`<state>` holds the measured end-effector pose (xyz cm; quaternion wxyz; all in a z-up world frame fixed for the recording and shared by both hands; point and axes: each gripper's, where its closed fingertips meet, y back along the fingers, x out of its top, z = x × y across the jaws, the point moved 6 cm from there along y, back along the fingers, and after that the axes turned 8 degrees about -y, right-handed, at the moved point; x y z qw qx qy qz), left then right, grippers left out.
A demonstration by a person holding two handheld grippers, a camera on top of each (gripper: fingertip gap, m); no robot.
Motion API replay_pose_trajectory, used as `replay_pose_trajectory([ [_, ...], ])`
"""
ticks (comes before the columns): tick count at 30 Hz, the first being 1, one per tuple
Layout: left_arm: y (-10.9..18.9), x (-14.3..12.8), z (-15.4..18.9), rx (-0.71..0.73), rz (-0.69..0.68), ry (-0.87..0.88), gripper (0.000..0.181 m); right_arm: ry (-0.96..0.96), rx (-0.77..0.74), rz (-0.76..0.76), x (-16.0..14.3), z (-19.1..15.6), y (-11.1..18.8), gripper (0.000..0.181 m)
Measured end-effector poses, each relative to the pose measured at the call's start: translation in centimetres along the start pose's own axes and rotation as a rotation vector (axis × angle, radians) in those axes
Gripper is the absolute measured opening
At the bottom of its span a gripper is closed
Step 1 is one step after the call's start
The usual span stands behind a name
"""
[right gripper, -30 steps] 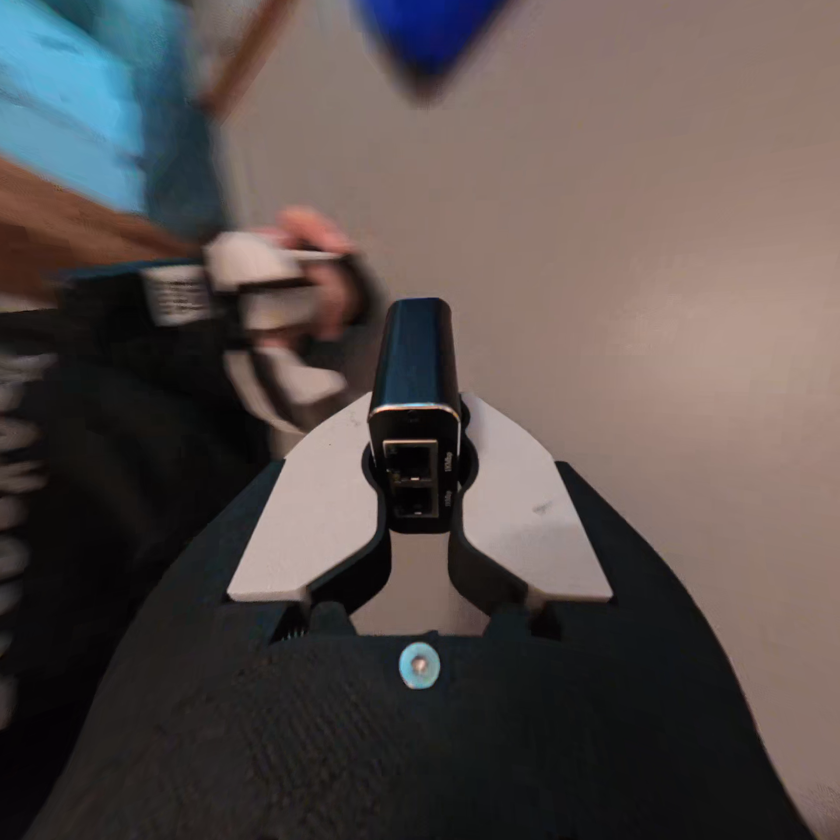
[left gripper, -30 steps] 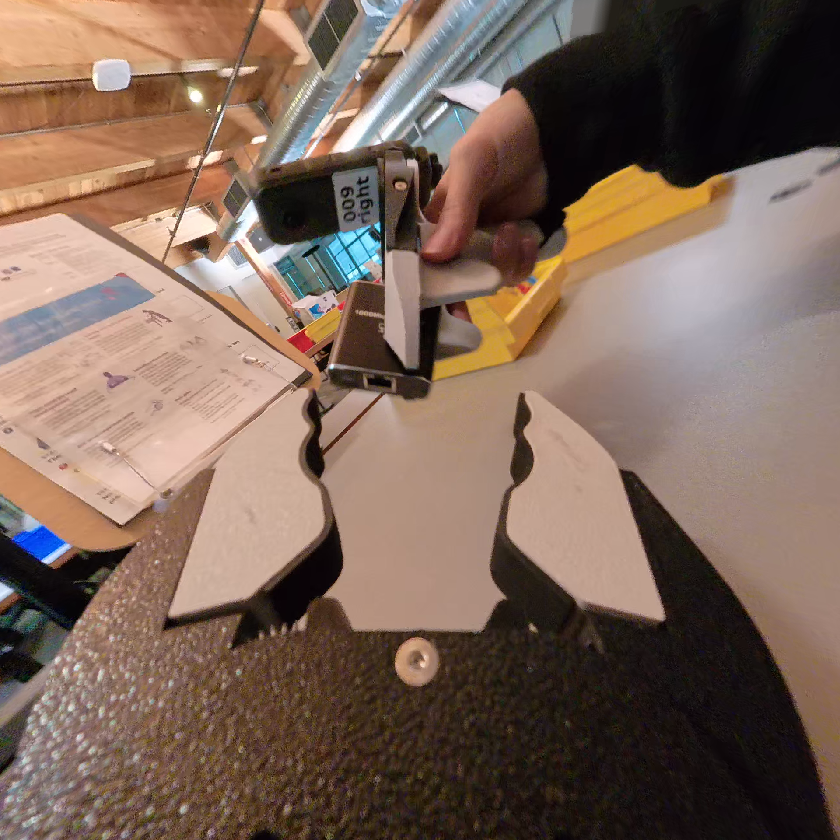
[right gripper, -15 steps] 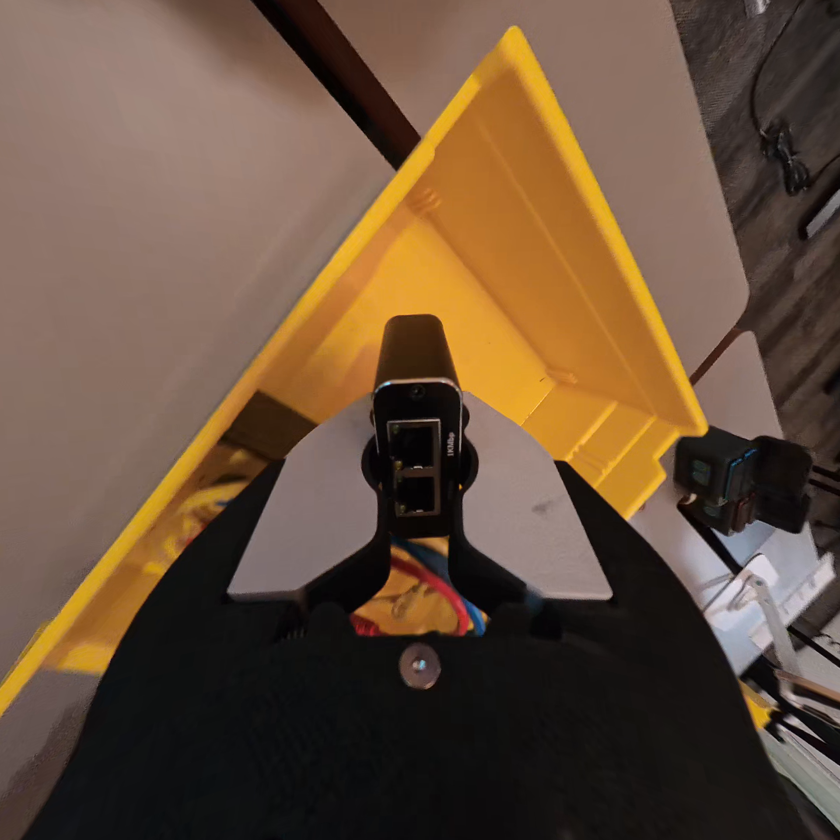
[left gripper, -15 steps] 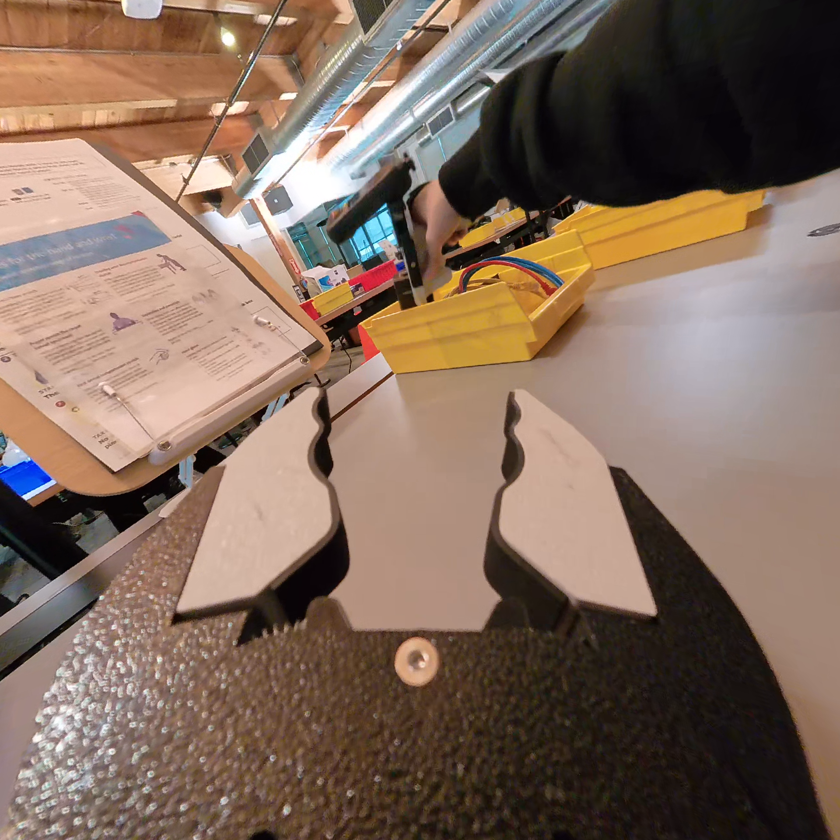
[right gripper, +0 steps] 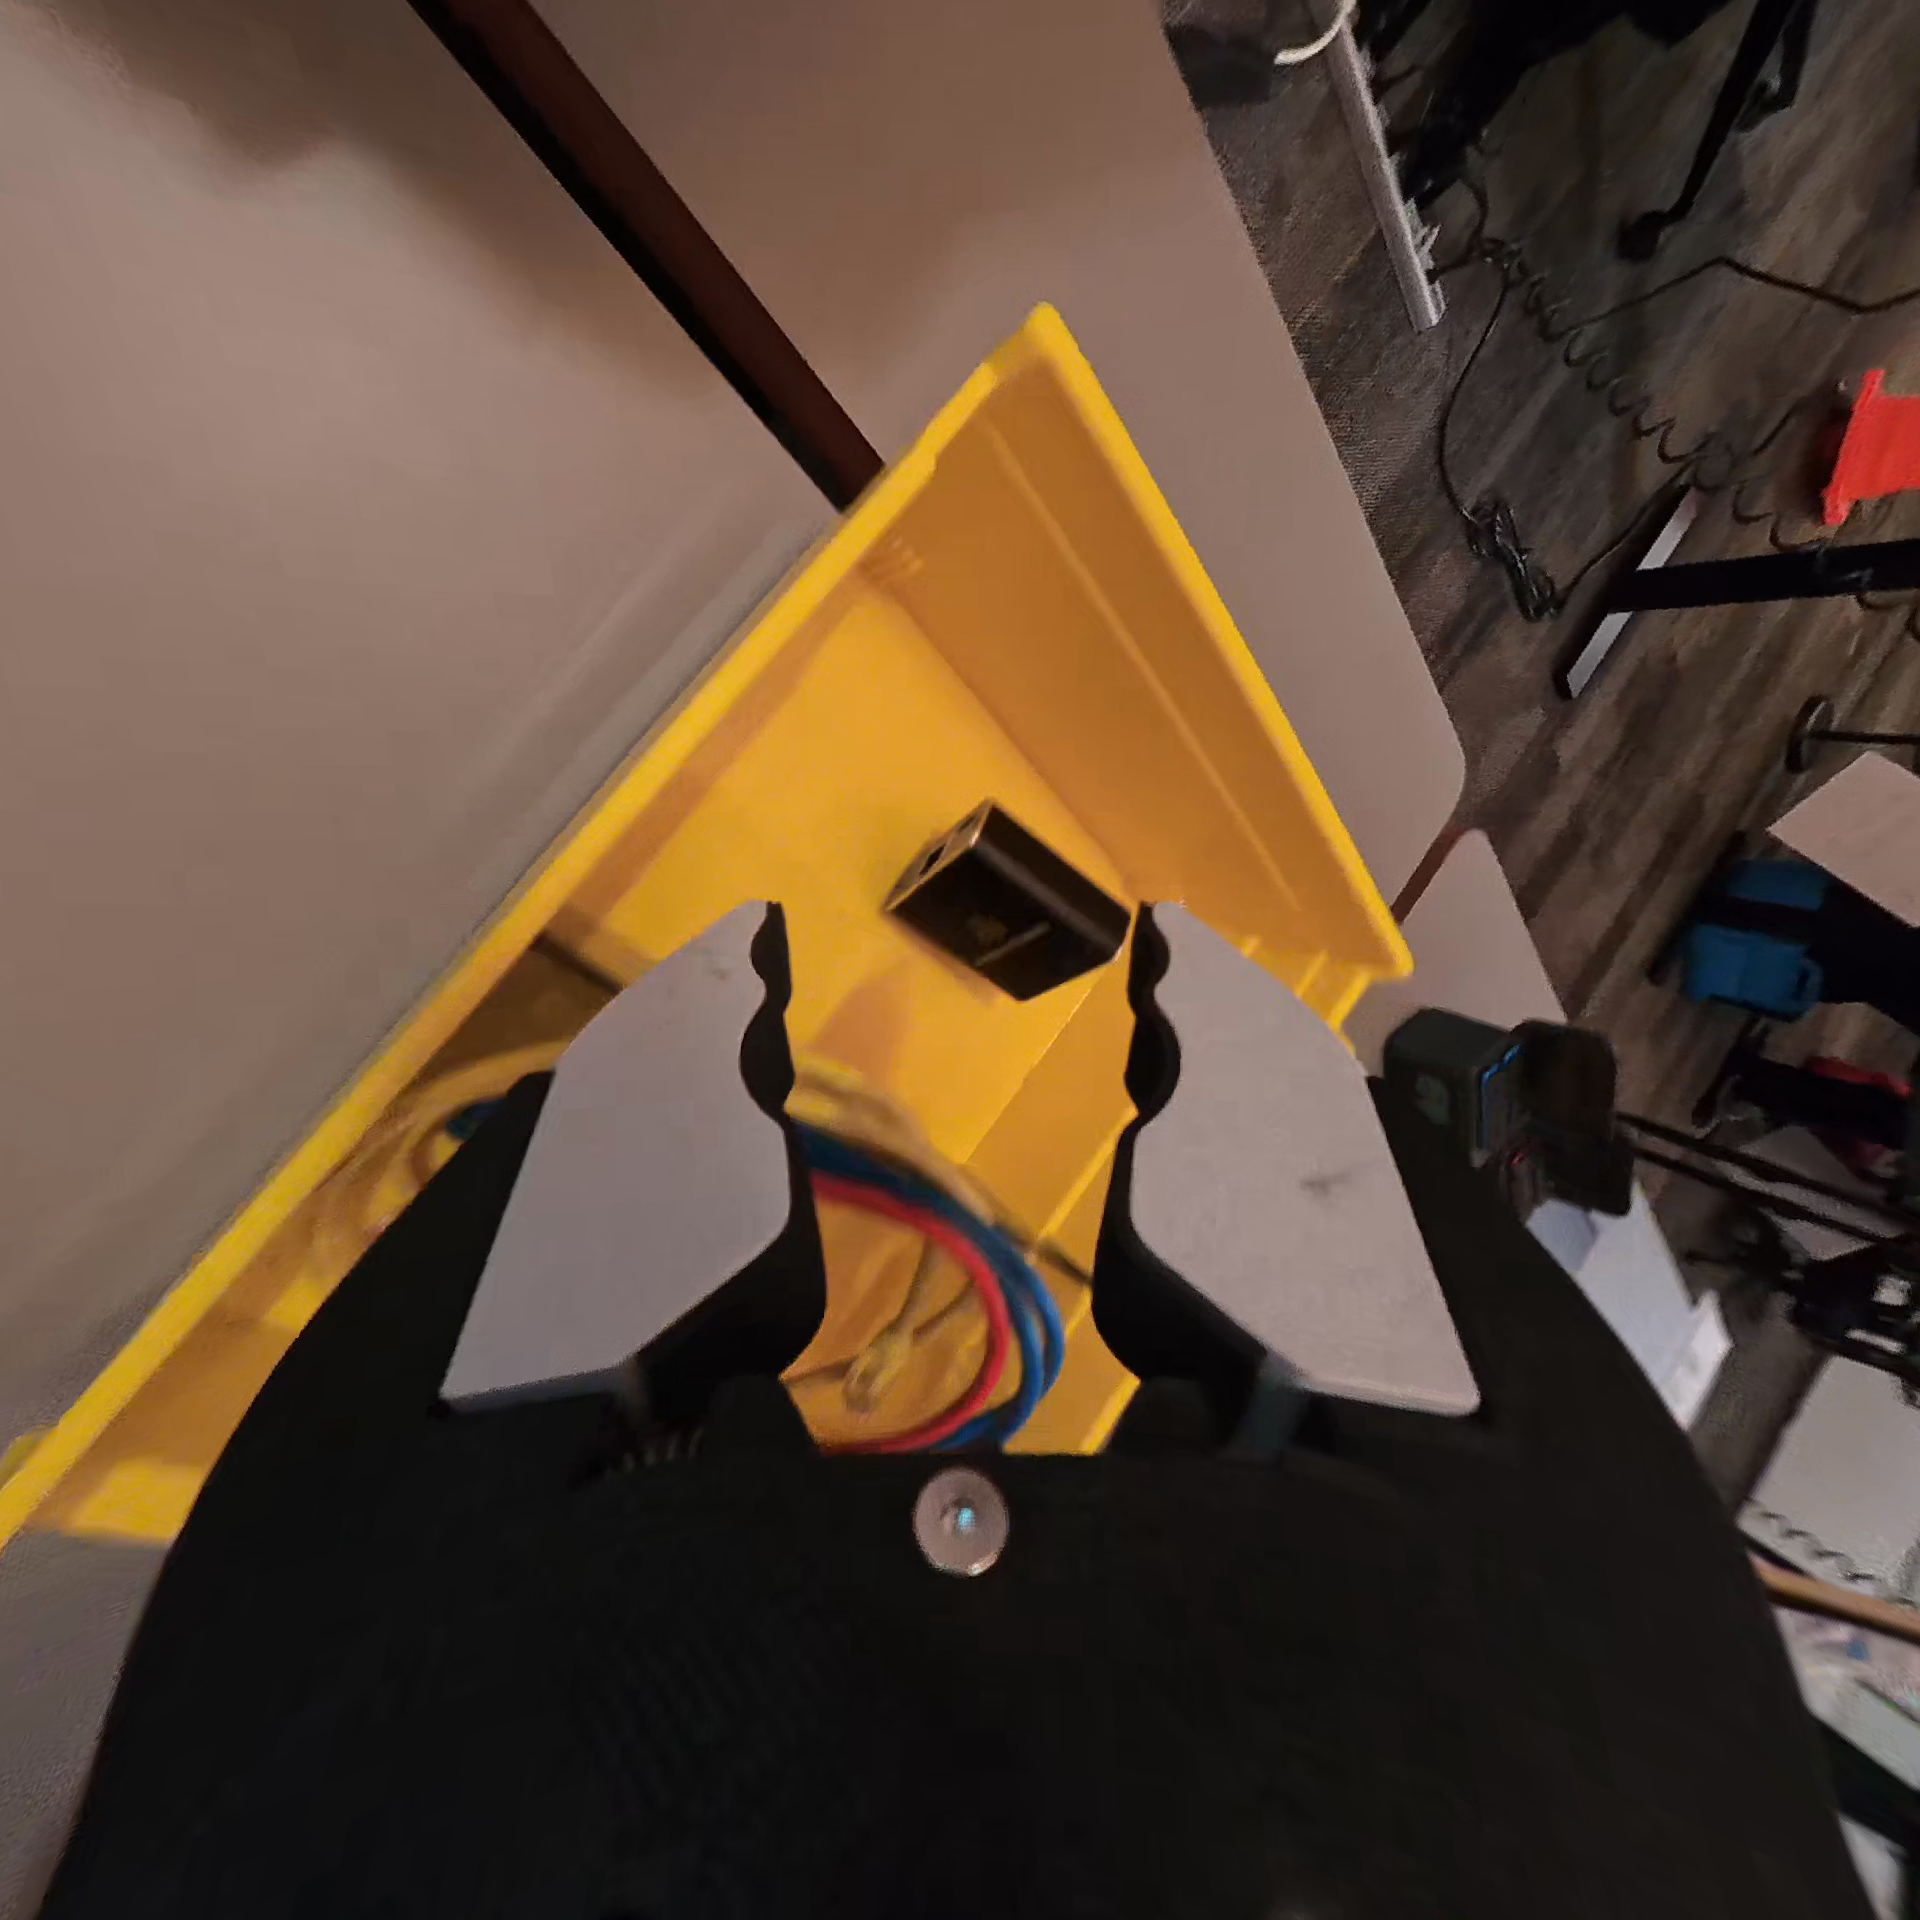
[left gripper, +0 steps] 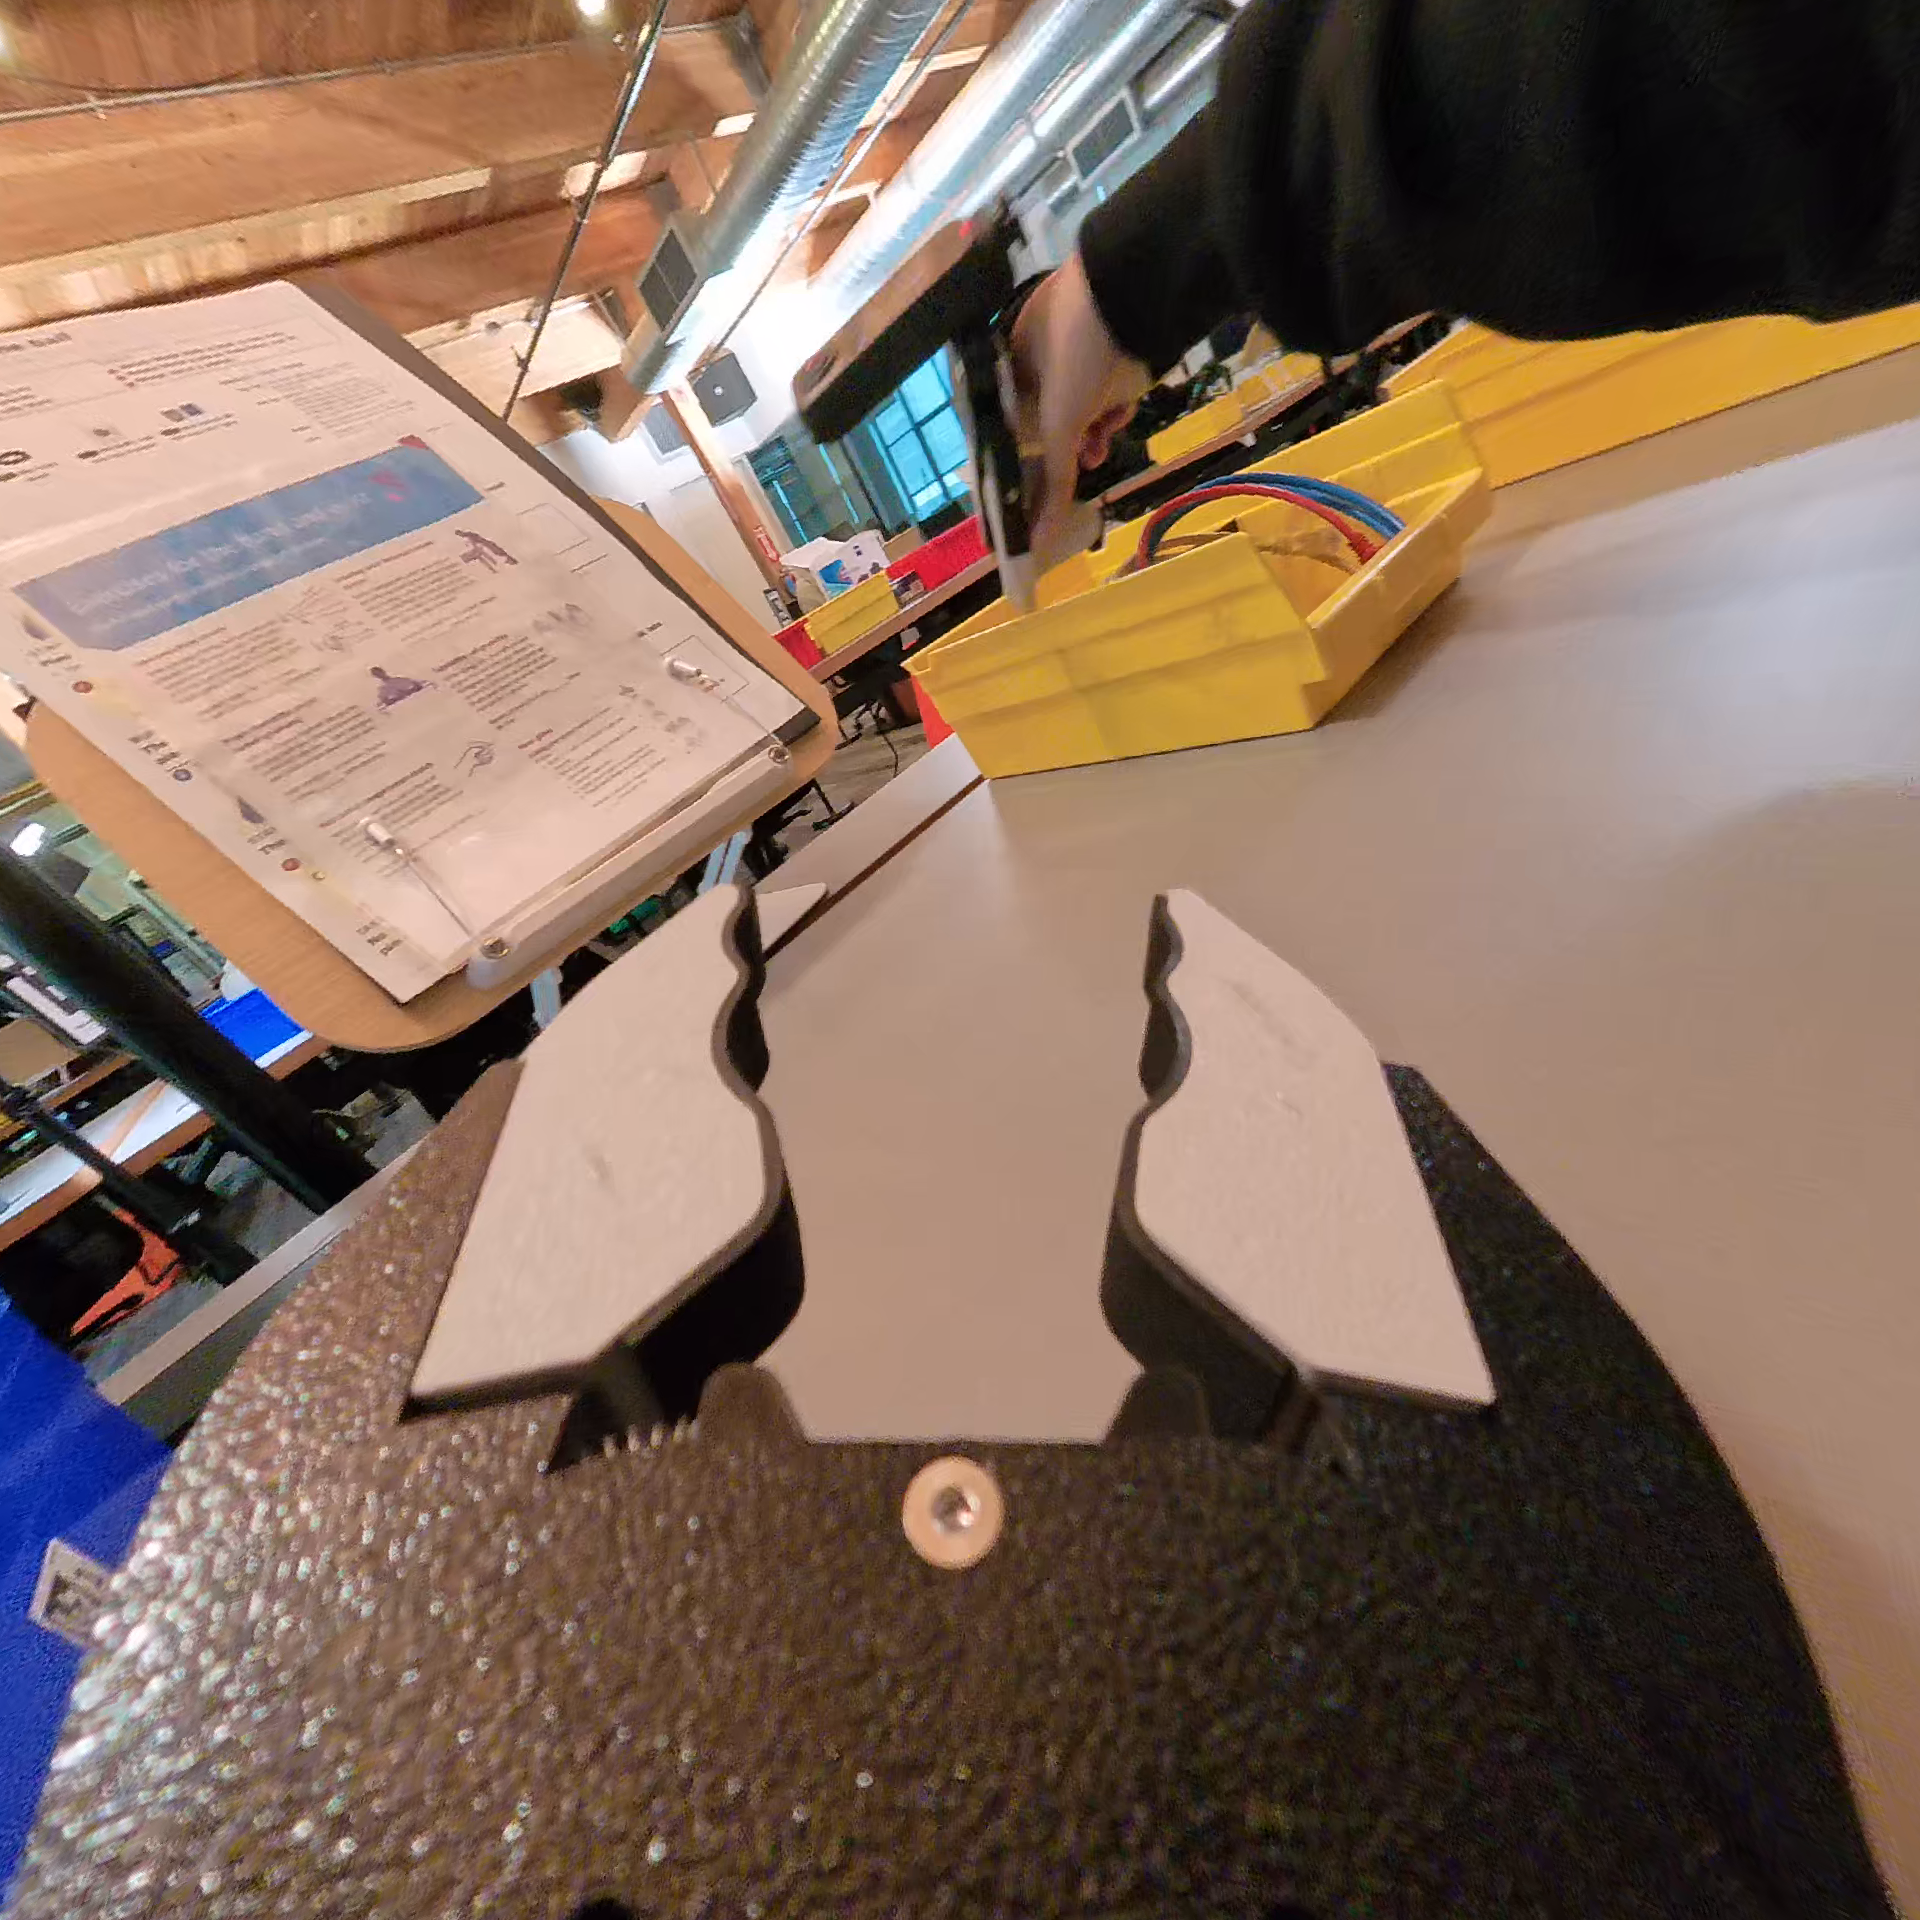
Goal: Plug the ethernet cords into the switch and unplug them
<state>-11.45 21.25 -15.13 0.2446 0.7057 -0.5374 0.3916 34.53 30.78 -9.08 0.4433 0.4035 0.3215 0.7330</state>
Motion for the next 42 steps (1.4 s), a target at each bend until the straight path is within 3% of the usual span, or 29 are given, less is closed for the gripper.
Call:
replay_pose_trajectory([
  [2, 0.3, 0.0, -0.1, 0.017, -0.022, 0.026, 0.069, -0.067, 0.025, 0.072, -2.1, -0.5, 2.9, 0.068],
  [5, 2.3, 0.8, 0.4, -0.087, -0.091, 0.082, 0.071, -0.120, 0.179, 0.195, -7.1, -3.3, 7.1, 0.072],
  [9, 8.6, 1.0, -0.3, -0.218, -0.266, 0.081, 0.075, -0.133, 0.322, 0.199, -16.7, -7.6, 10.7, 0.076],
  [14, 17.0, 0.8, -3.1, -0.138, -0.517, 0.287, 0.077, -0.273, 0.346, 0.133, -28.1, -12.1, 14.2, 0.083],
  [17, 19.0, 1.2, -4.1, -0.070, -0.543, 0.355, 0.074, -0.251, 0.288, 0.168, -30.6, -13.3, 15.7, 0.083],
  [19, 16.5, 0.7, -4.4, -0.126, -0.505, 0.328, 0.071, -0.232, 0.297, 0.234, -28.9, -13.3, 15.0, 0.085],
  [21, 11.3, 0.6, -4.3, -0.261, -0.466, 0.260, 0.078, -0.288, 0.338, 0.325, -25.4, -12.8, 13.9, 0.085],
  [23, 5.0, 1.2, -3.8, -0.340, -0.379, 0.188, 0.080, -0.330, 0.400, 0.438, -21.4, -13.1, 12.7, 0.085],
  [25, -1.8, 1.6, -2.1, -0.370, -0.226, 0.224, 0.080, -0.340, 0.443, 0.500, -18.4, -13.7, 11.5, 0.088],
  [28, -11.8, 1.7, 1.6, -0.299, -0.091, 0.377, 0.082, -0.463, 0.322, 0.602, -16.4, -13.3, 10.8, 0.089],
  [31, -19.1, 4.1, 5.9, -0.305, -0.014, 0.486, 0.086, -0.567, 0.230, 0.670, -17.6, -12.7, 10.6, 0.098],
  [33, -22.5, 5.7, 8.5, -0.342, -0.029, 0.518, 0.092, -0.605, 0.219, 0.632, -18.9, -11.9, 10.9, 0.098],
  [37, -28.2, 5.4, 10.9, -0.248, -0.199, 0.473, 0.097, -0.790, 0.124, 0.697, -21.7, -9.7, 11.6, 0.101],
  [39, -30.3, 4.8, 10.9, -0.182, -0.278, 0.445, 0.096, -0.847, 0.112, 0.652, -23.0, -9.1, 11.1, 0.104],
  [42, -31.8, 2.9, 10.8, -0.130, -0.466, 0.418, 0.079, -0.930, 0.092, 0.658, -24.0, -8.1, 11.0, 0.103],
])
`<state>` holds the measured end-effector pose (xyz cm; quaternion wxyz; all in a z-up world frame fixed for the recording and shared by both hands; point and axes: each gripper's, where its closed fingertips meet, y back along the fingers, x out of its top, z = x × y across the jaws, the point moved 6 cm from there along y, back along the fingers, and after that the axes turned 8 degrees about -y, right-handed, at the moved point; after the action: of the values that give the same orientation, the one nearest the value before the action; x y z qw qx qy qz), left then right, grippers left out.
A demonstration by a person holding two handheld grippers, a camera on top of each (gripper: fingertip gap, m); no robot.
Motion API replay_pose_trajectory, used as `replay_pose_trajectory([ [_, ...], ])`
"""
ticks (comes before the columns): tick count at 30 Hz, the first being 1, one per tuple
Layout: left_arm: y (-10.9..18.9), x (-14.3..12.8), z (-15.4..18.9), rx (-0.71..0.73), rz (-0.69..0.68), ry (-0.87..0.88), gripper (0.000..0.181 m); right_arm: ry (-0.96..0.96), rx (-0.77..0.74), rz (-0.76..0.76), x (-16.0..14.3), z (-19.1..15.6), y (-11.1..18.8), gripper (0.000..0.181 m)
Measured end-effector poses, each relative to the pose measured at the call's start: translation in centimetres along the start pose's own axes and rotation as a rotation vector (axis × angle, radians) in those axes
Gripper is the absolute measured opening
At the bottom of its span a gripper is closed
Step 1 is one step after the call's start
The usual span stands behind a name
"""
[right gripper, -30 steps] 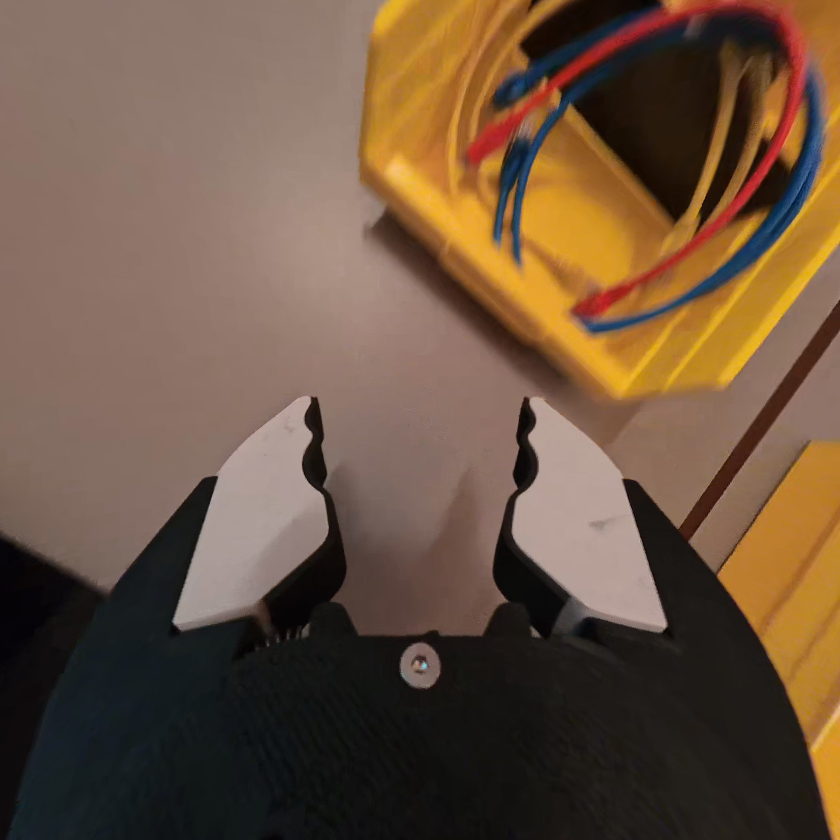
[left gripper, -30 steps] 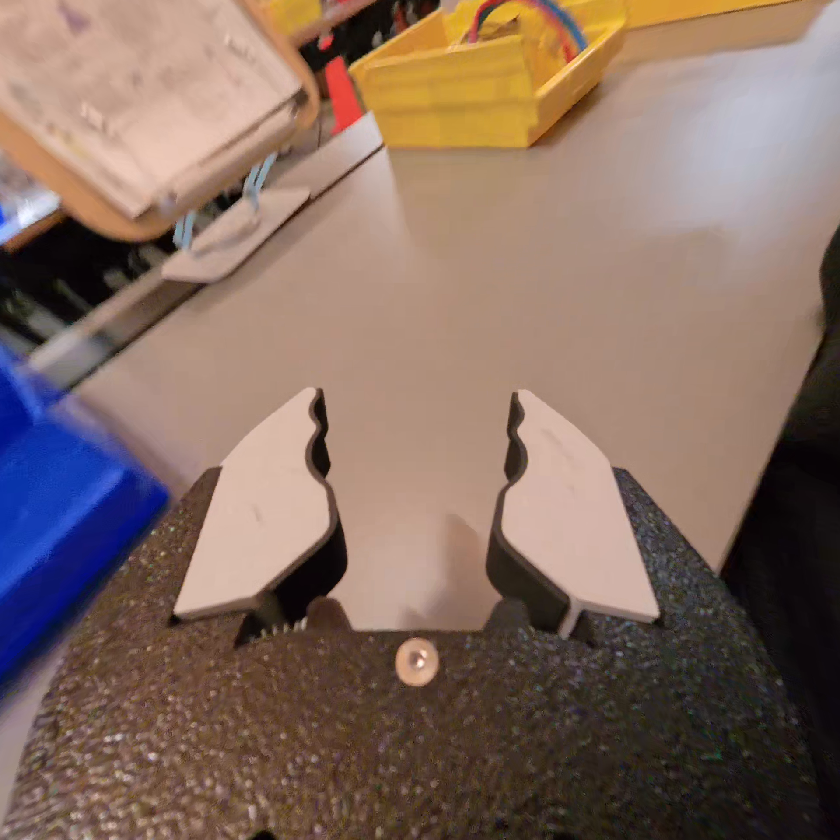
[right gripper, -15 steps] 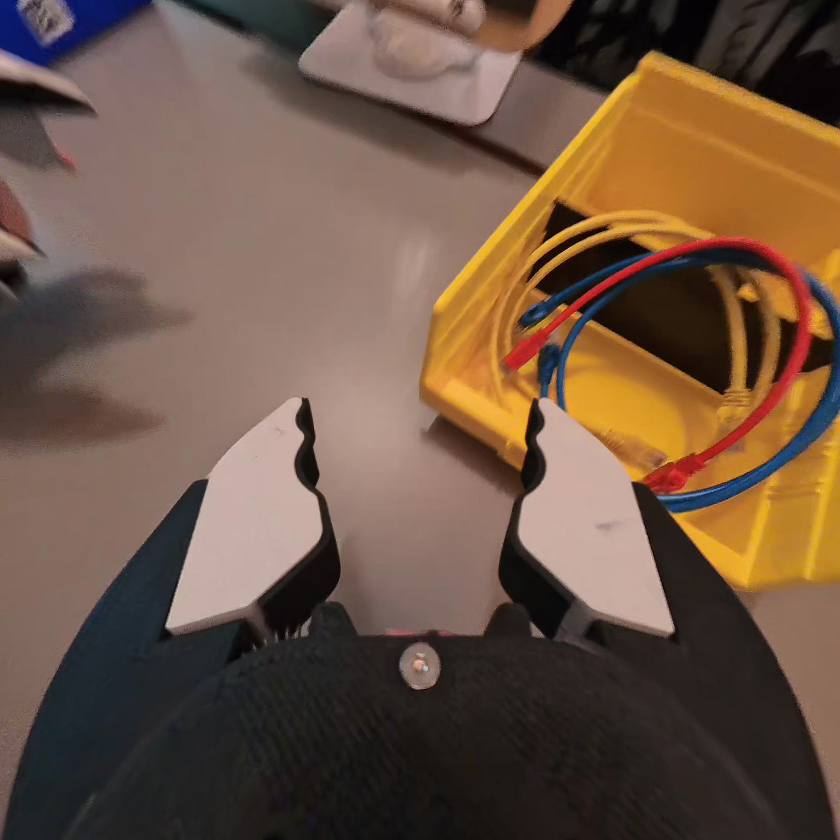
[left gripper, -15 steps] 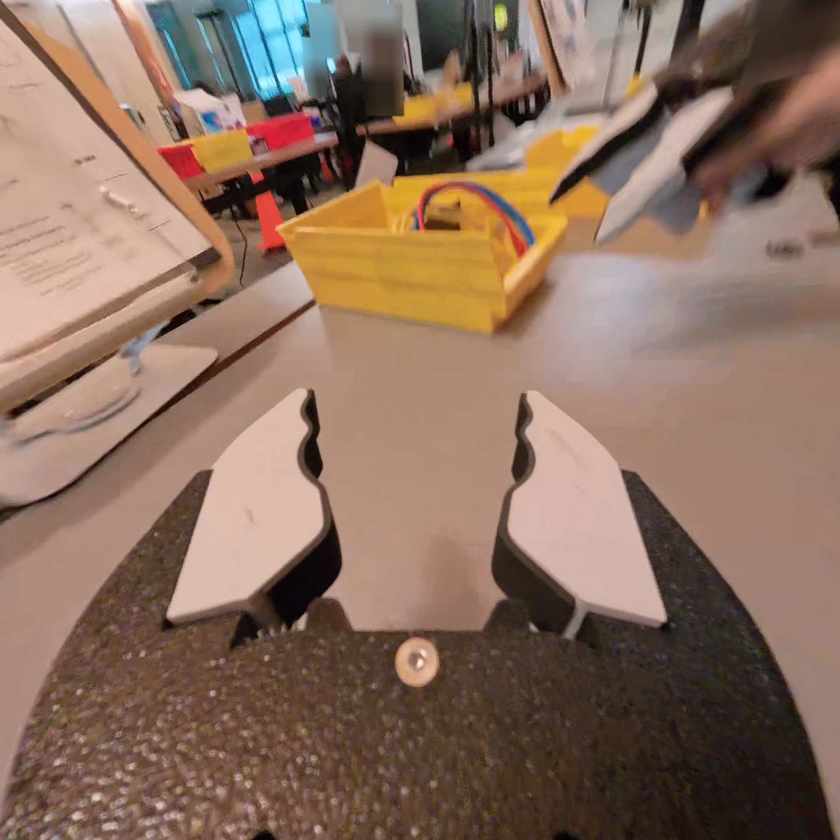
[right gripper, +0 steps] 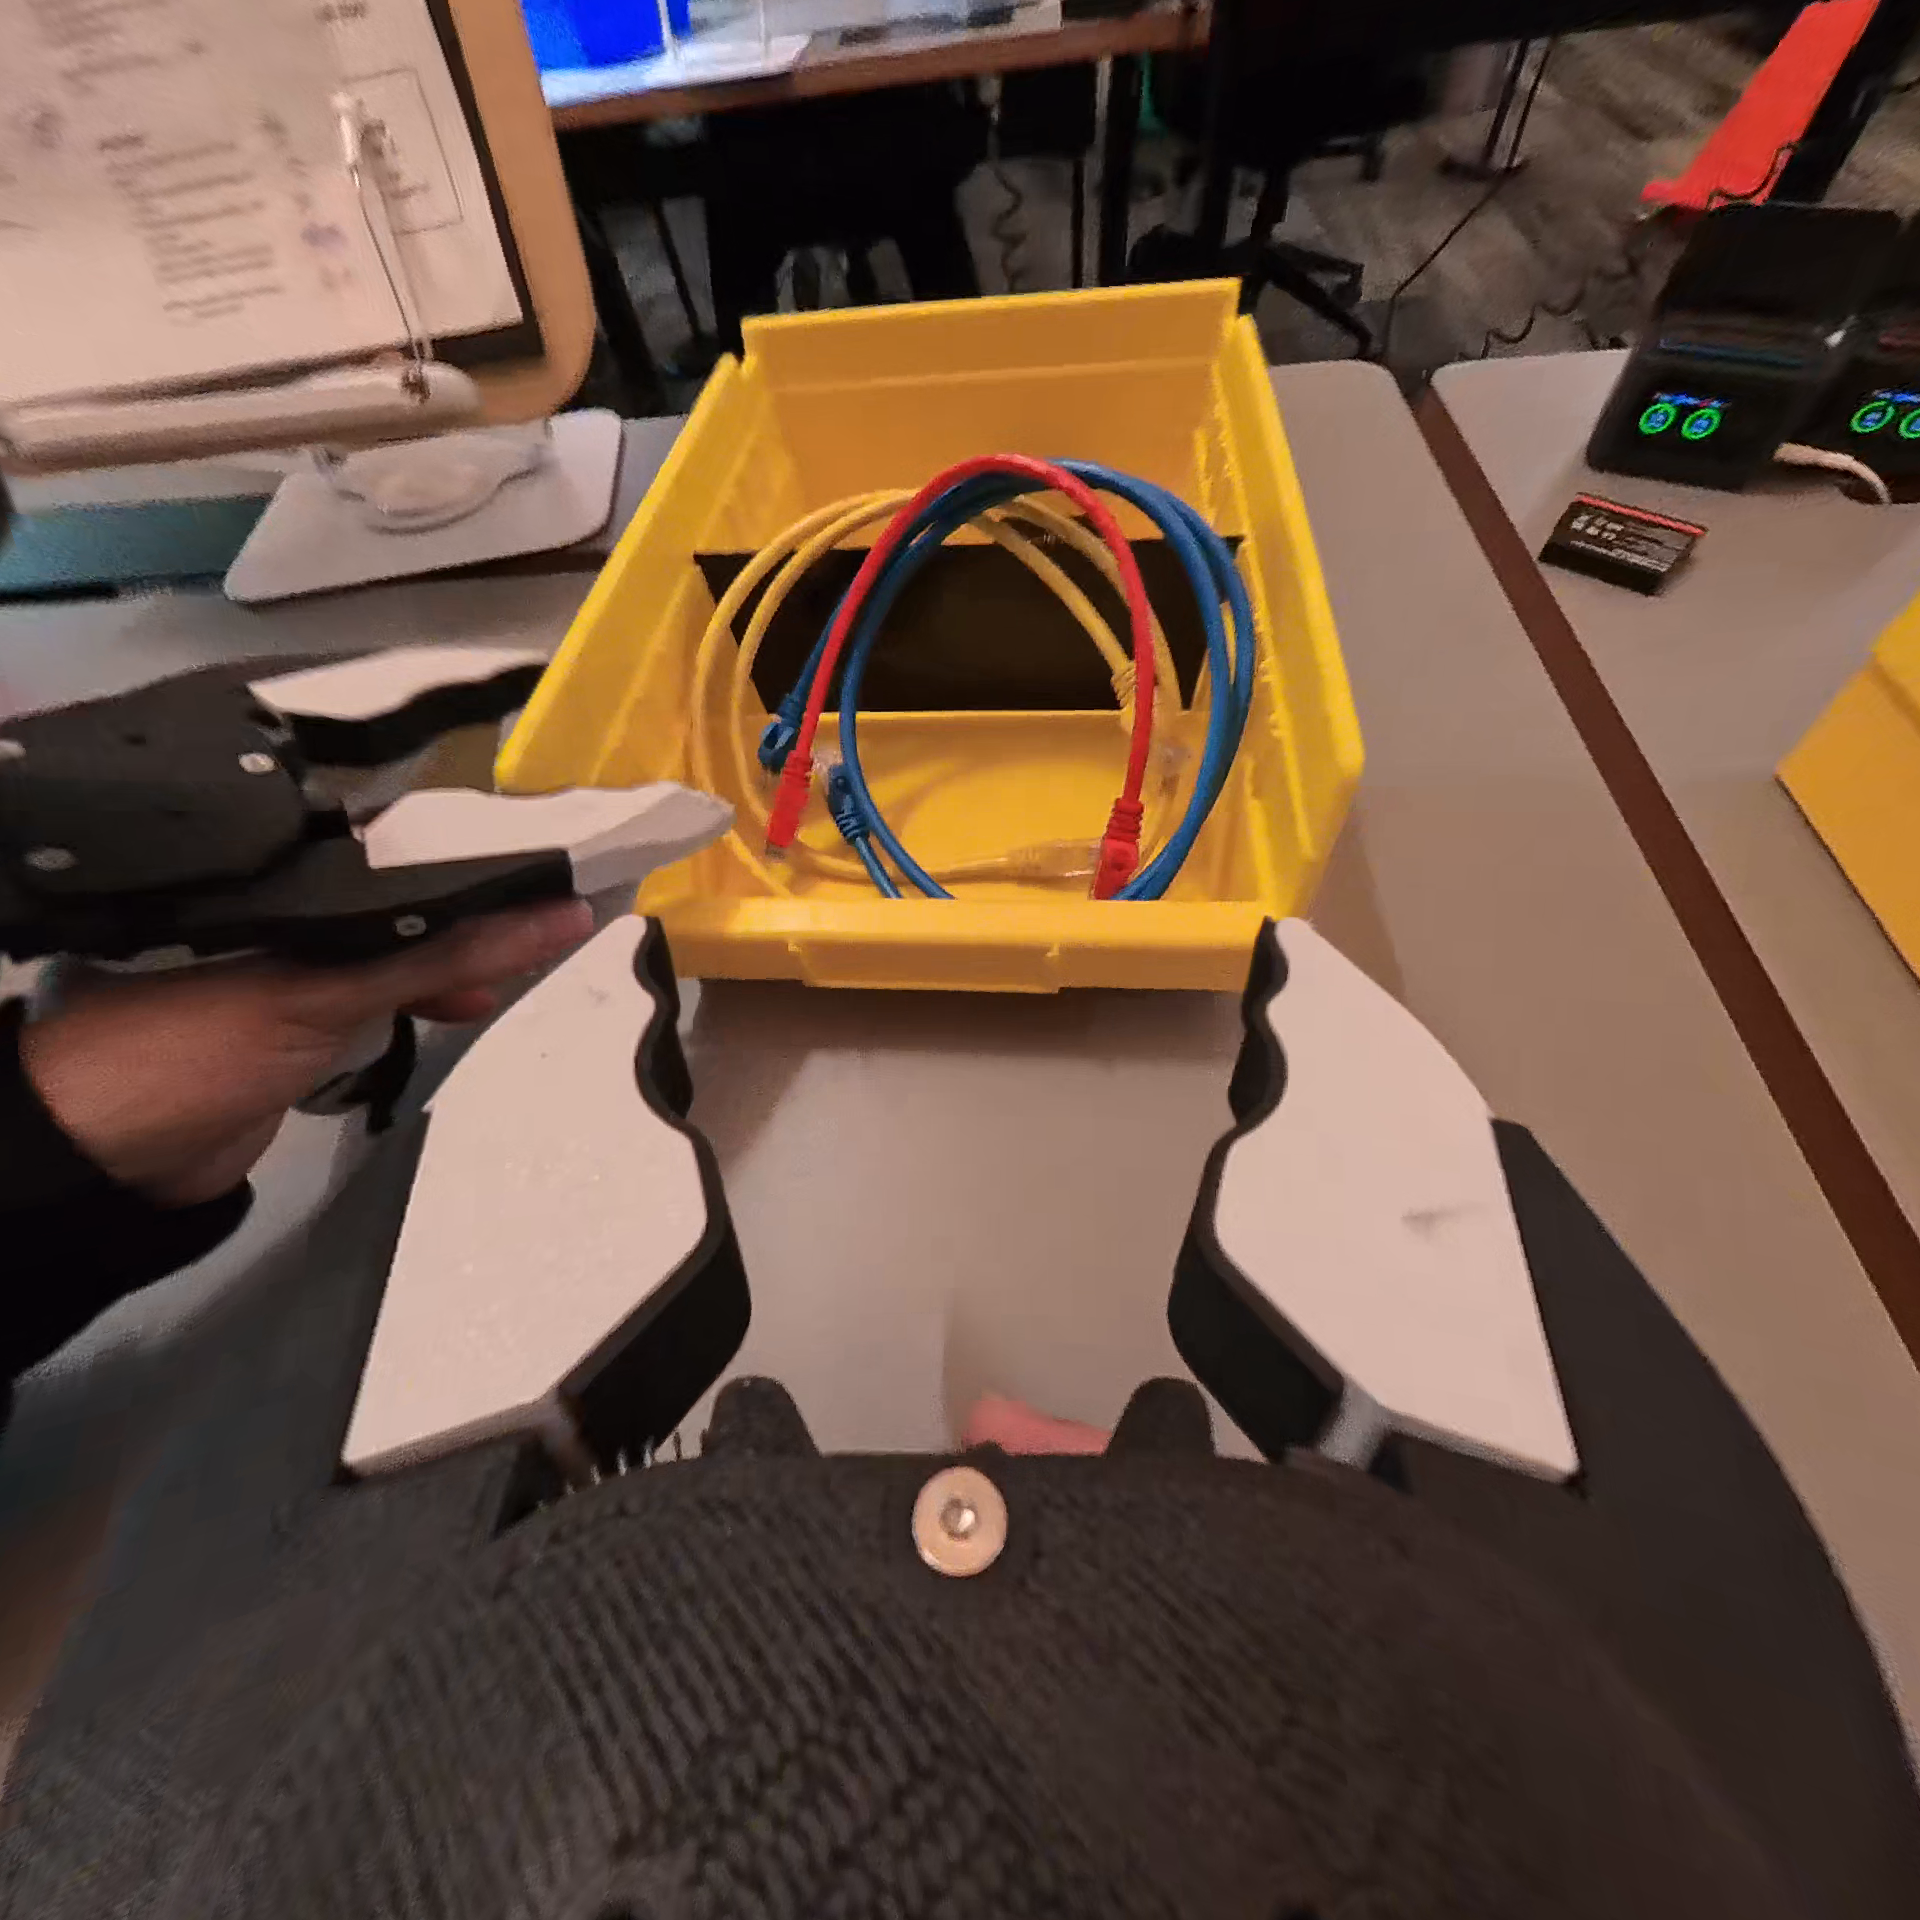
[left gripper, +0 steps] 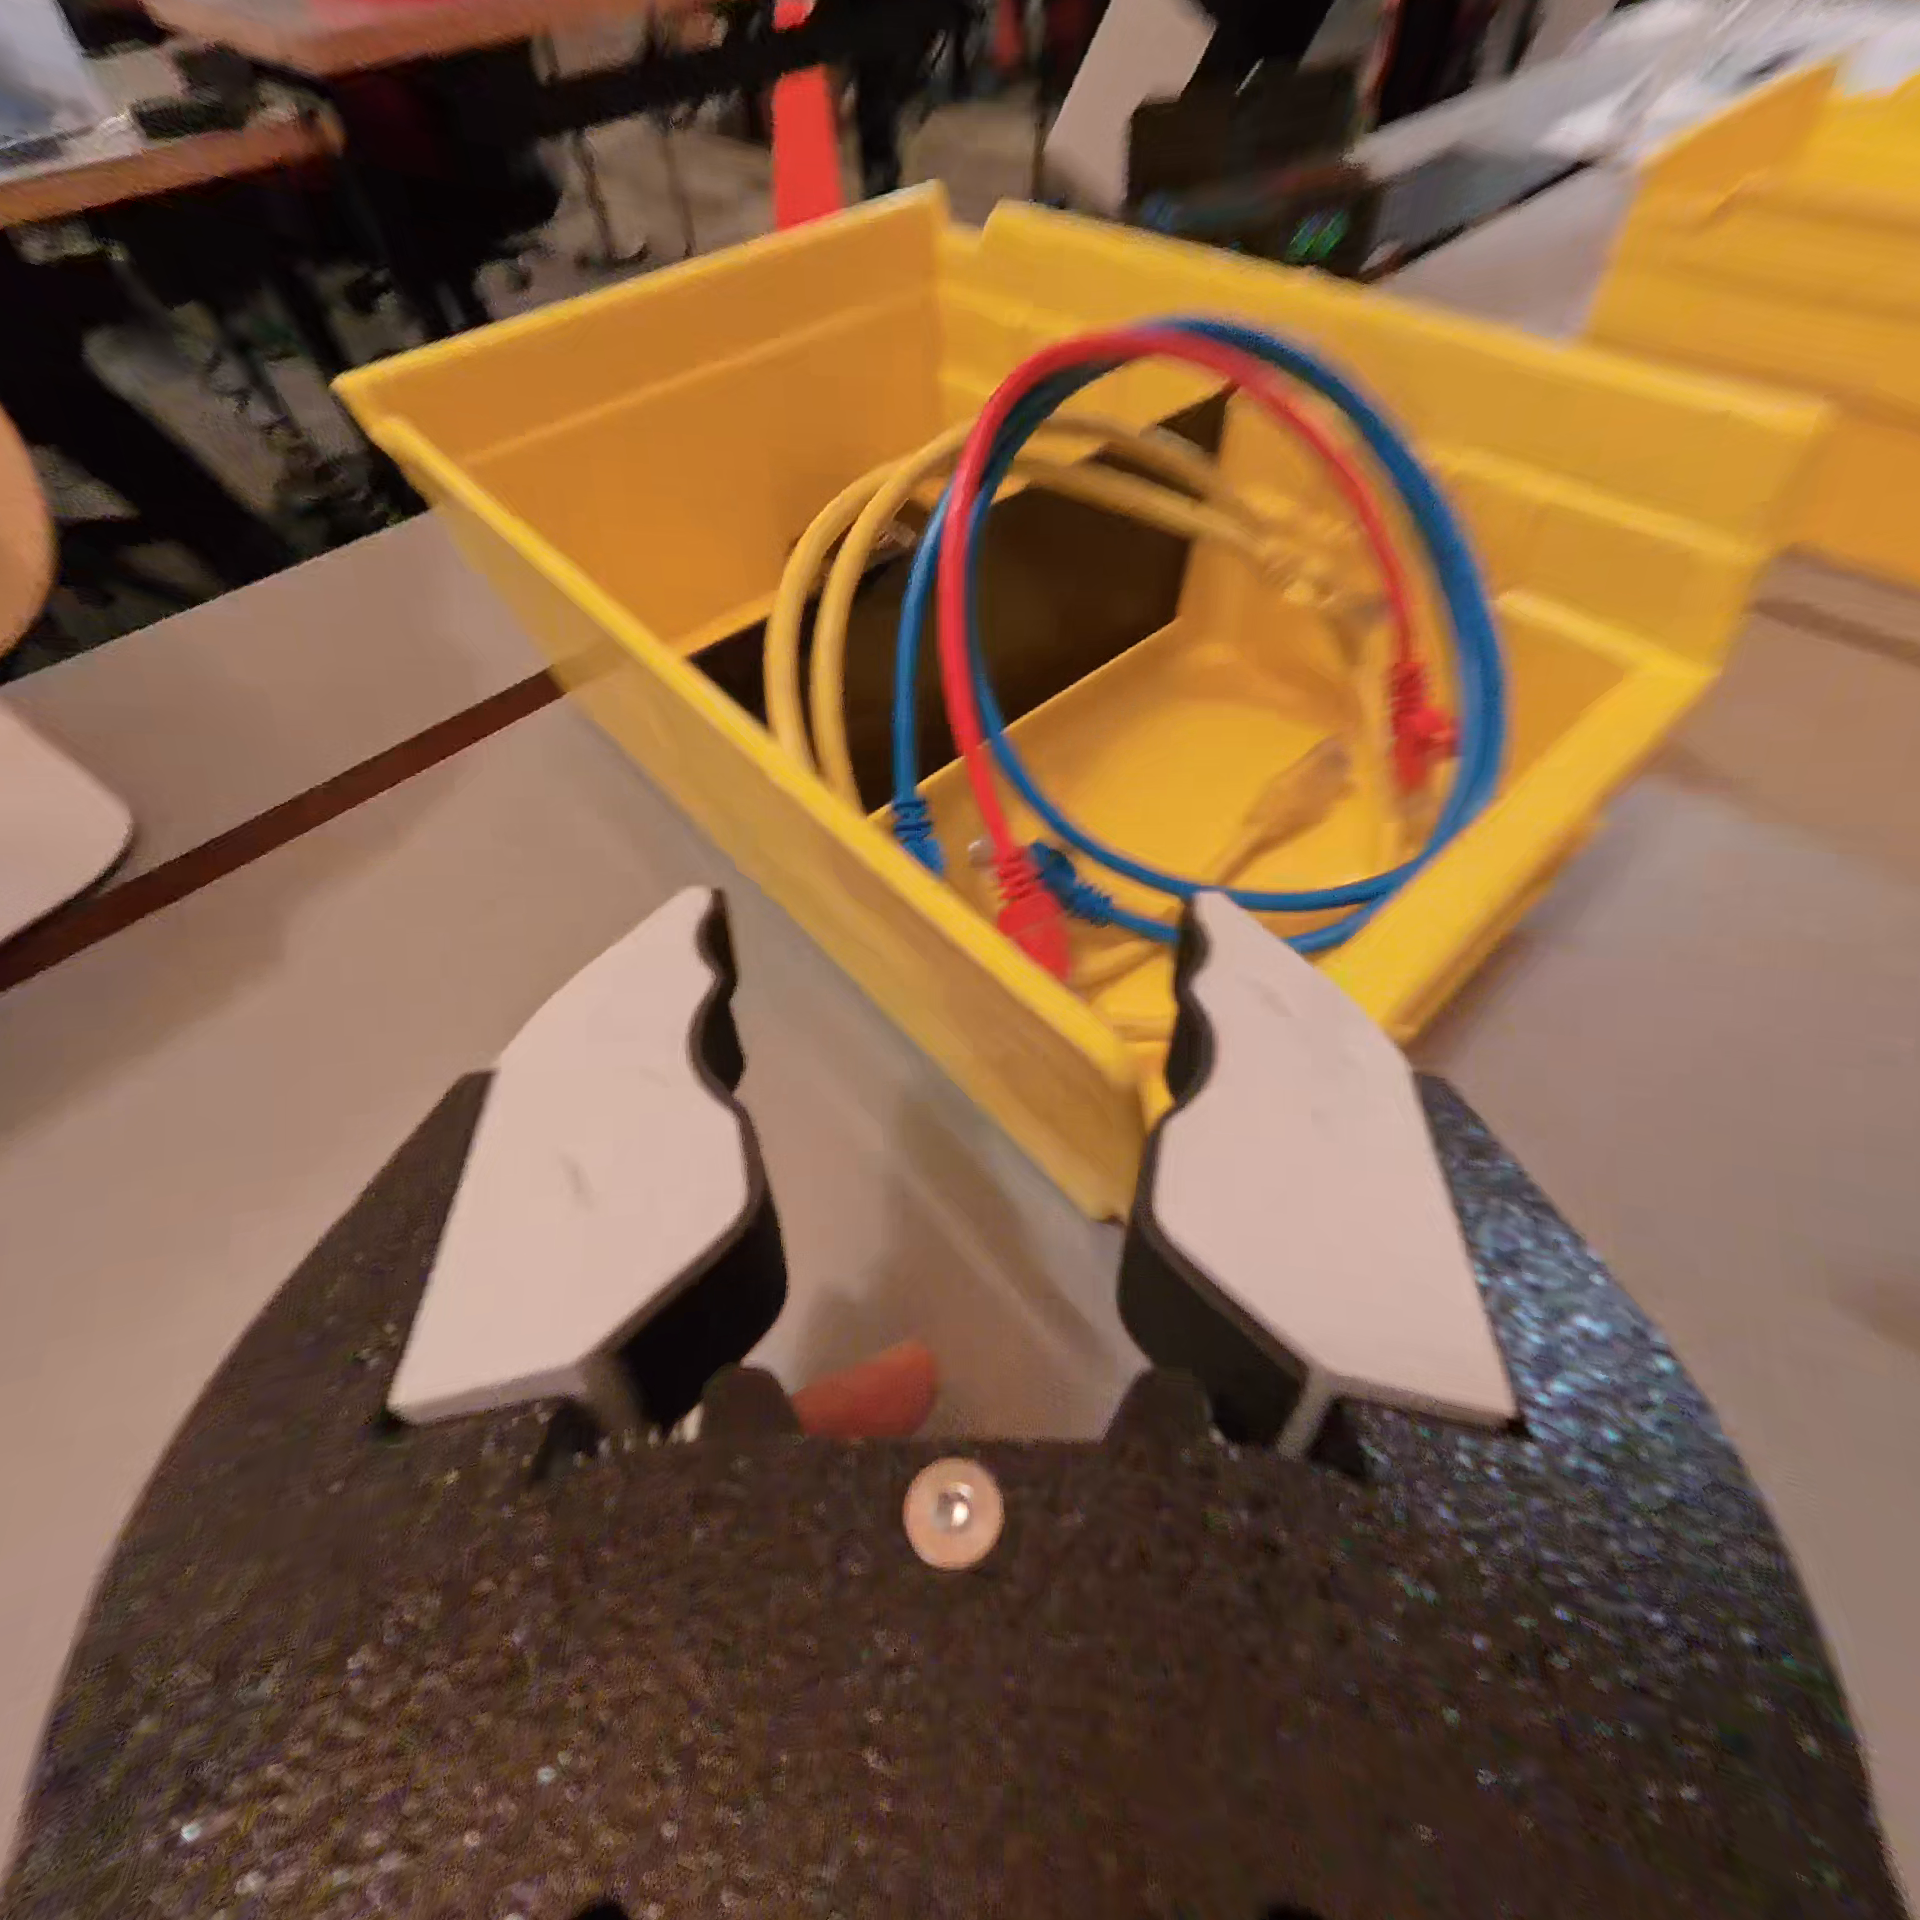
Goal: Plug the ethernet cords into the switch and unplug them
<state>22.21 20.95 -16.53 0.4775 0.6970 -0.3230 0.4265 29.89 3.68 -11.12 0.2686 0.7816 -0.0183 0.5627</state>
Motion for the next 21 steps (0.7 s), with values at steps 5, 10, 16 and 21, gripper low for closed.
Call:
replay_pose_trajectory([
  [5, 1.5, -1.6, -3.1, 0.079, -0.019, -0.121, 0.019, -0.006, 0.005, 0.010, 0.0, 0.0, 0.2, 0.101],
  [10, 7.6, -5.6, -8.9, 0.130, 0.011, -0.081, 0.006, 0.037, 0.063, -0.023, -0.4, -2.7, -0.5, 0.101],
  [16, 19.1, -11.6, -14.4, 0.145, 0.014, -0.016, 0.005, 0.146, 0.218, 0.000, 0.7, -10.5, -1.1, 0.100],
  [21, 29.1, -16.6, -17.9, 0.260, -0.003, 0.040, 0.005, 0.243, 0.483, -0.026, 3.8, -22.0, -3.2, 0.101],
])
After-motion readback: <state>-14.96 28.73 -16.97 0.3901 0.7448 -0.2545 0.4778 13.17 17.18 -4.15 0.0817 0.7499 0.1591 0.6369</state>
